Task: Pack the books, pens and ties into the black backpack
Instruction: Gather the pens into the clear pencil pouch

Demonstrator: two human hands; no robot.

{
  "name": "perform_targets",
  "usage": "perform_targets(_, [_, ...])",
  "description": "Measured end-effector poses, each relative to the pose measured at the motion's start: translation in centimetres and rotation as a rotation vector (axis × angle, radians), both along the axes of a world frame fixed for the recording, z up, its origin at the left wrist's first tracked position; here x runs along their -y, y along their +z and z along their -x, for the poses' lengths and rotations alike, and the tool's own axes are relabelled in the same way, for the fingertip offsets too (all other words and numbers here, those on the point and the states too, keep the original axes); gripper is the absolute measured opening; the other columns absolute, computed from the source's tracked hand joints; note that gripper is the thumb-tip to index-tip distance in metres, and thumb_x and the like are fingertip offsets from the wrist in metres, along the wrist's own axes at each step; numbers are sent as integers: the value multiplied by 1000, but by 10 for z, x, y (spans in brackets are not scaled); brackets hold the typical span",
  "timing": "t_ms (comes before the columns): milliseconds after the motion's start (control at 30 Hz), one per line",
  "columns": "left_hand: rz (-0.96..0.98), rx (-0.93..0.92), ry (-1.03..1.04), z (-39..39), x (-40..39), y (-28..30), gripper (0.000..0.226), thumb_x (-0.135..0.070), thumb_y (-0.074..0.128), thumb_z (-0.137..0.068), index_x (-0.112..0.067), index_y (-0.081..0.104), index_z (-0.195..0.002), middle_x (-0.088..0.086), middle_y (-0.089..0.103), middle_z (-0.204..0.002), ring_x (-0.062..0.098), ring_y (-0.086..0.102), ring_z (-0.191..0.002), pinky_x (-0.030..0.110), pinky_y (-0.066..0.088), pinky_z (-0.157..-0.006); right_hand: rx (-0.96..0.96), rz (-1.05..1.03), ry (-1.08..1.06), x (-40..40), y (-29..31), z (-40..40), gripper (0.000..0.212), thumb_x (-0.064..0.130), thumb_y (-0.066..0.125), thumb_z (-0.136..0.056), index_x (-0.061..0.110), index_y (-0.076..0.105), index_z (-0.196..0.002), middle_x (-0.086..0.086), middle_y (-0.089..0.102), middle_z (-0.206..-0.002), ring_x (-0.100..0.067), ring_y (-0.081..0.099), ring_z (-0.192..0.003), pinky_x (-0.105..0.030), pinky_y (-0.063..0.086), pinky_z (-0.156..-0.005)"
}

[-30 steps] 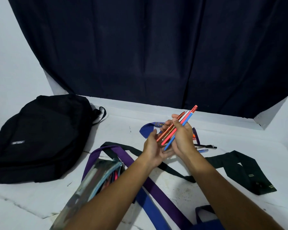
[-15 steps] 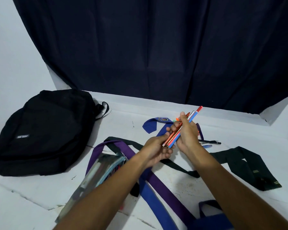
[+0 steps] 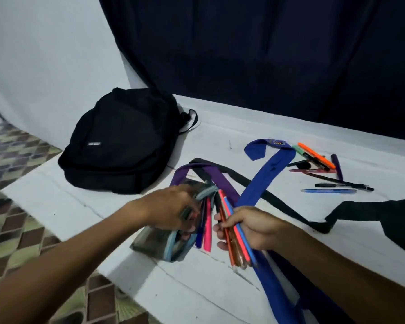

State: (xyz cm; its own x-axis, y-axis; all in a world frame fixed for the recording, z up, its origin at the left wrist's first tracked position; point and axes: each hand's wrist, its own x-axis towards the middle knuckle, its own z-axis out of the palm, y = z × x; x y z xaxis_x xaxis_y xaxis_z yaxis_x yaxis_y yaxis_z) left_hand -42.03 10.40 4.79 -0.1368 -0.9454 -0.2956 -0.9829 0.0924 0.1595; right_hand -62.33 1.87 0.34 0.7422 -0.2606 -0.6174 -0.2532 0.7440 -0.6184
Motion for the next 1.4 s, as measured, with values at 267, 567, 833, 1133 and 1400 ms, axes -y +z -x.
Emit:
perform_targets(267, [73, -123, 196, -6, -14, -14, 47, -23, 71, -71, -23, 58, -117, 0, 66, -108, 21, 63, -97, 36, 52, -82, 35, -131, 59, -27, -7, -40, 37, -2, 34, -90, -10, 51, -121, -22, 64, -95, -28, 67, -80, -43, 56, -84])
perform_targets(567, [-167, -601, 390, -31, -10, 12, 90, 15, 72, -73, -20, 36, -148, 5, 51, -138, 30, 63, -113, 35, 61, -59, -20, 0, -192, -10, 13, -88, 39, -7, 26, -87, -4, 53, -115, -23, 57, -100, -34, 60, -86, -46, 52, -76])
perform_targets(833, [-231, -850, 376, -41, -13, 12, 87, 23, 66, -74, -16, 38, -146, 3, 52, -136, 24, 61, -116, 24, 56, -56, -91, 274, -486, -5, 16, -114, 31, -19, 25, -80, -4, 51, -70, -16, 52, -70, -34, 55, -68, -44, 47, -79])
perform_targets(1133, [-235, -992, 348, -52, -15, 10, 79, 24, 66, -74, -27, 48, -132, 0, 61, -127, 21, 65, -112, 32, 60, -64, -264, 764, -169, -9, -2, -117, 25, -4, 48, -79, -2, 70, -91, -24, 70, -96, -29, 68, -84, -47, 57, -83])
perform_targets(1400, [-223, -992, 327, -47, -14, 8, 75, 23, 67, -74, -30, 52, -125, 16, 59, -129, 33, 61, -115, 28, 58, -62, -356, 784, 0, -4, 4, -105, 27, -9, 69, -80, -6, 61, -105, -20, 68, -90, -27, 69, -70, -34, 60, -59])
